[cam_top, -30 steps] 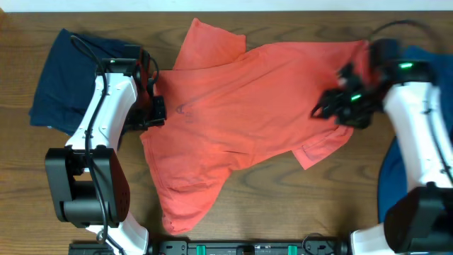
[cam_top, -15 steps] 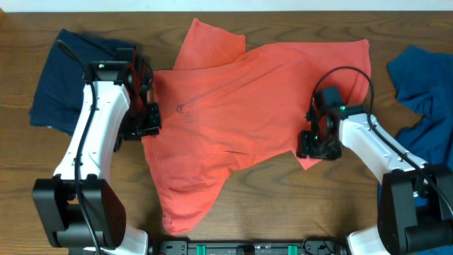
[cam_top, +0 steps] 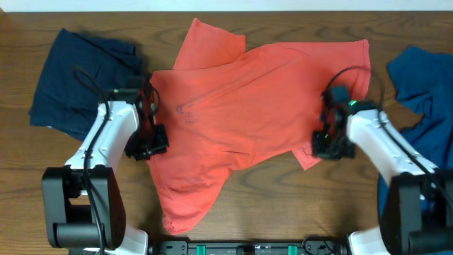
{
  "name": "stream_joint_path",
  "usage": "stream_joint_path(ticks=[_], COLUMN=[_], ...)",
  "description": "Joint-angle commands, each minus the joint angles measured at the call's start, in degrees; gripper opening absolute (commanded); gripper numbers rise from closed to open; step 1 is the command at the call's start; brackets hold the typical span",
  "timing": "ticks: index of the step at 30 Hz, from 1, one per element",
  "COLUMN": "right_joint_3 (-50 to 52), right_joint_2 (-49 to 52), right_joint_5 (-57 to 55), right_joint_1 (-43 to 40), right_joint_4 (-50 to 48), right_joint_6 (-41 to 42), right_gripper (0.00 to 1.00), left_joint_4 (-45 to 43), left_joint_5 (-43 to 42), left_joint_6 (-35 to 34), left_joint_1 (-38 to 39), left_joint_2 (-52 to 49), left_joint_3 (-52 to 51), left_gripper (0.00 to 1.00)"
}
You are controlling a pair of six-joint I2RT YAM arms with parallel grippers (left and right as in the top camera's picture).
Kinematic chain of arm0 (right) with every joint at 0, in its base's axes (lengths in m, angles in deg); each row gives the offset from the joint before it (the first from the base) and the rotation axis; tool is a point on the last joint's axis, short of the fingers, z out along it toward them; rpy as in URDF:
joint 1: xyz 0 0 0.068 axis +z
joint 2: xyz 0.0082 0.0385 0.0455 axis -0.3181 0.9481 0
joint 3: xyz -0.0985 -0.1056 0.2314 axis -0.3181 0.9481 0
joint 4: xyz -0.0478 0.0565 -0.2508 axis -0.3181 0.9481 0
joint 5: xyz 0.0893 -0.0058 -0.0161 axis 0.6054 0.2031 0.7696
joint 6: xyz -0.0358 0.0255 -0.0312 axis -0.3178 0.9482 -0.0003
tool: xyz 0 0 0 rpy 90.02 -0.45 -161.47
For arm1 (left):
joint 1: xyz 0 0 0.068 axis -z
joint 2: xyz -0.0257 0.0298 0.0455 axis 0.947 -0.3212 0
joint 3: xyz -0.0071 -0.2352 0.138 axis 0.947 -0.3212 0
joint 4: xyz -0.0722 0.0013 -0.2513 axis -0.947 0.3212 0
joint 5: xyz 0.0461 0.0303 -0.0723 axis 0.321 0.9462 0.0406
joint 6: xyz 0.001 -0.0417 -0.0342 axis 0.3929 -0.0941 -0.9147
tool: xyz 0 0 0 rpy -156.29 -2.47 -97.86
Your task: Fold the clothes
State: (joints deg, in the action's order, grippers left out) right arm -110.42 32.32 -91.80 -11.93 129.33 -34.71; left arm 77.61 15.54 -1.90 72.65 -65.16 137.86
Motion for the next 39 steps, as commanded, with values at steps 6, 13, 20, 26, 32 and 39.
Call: stream_joint_path(ticks=[6, 13, 20, 26, 32, 39], right_joint_3=[-4.8, 5.7, 15.1, 18.0, 20.6, 21.7], right_joint_2=[-4.1, -2.4, -1.6, -1.6, -1.6, -1.6], right_joint_5=[12.0, 14.0, 13.7, 14.6, 17.7, 19.9], right_joint_1=[-2.8, 0.7, 0.9, 1.0, 1.0, 1.0], right_joint_4=[0.5, -8.2, -21.0, -25.3, -27.6, -27.1], right_joint_6=[-8.1, -6.2, -4.1, -4.6, -5.9, -9.3], right_gripper=[0.42, 0.52, 0.52, 0.44, 0.47, 0.34], left_joint_4=[-8.5, -16.9, -18.0, -18.1, -18.2, -18.3], left_joint_5=[-3.0, -2.7, -0.2, 0.3, 0.3, 0.3], left_joint_6=[-1.6, -6.4, -7.2, -7.4, -7.3, -7.3], left_joint_1=[-0.2, -0.2, -0.2, -0.2, -0.2, -0.2], left_joint_2=[-0.3, -0.3, -0.3, -0.3, -0.3, -0.3], left_joint_3=[-10.3, -15.3, -15.8, -15.8, -15.8, -15.8], left_gripper=[0.36, 0.31, 0.23, 0.23, 0.23, 0.23])
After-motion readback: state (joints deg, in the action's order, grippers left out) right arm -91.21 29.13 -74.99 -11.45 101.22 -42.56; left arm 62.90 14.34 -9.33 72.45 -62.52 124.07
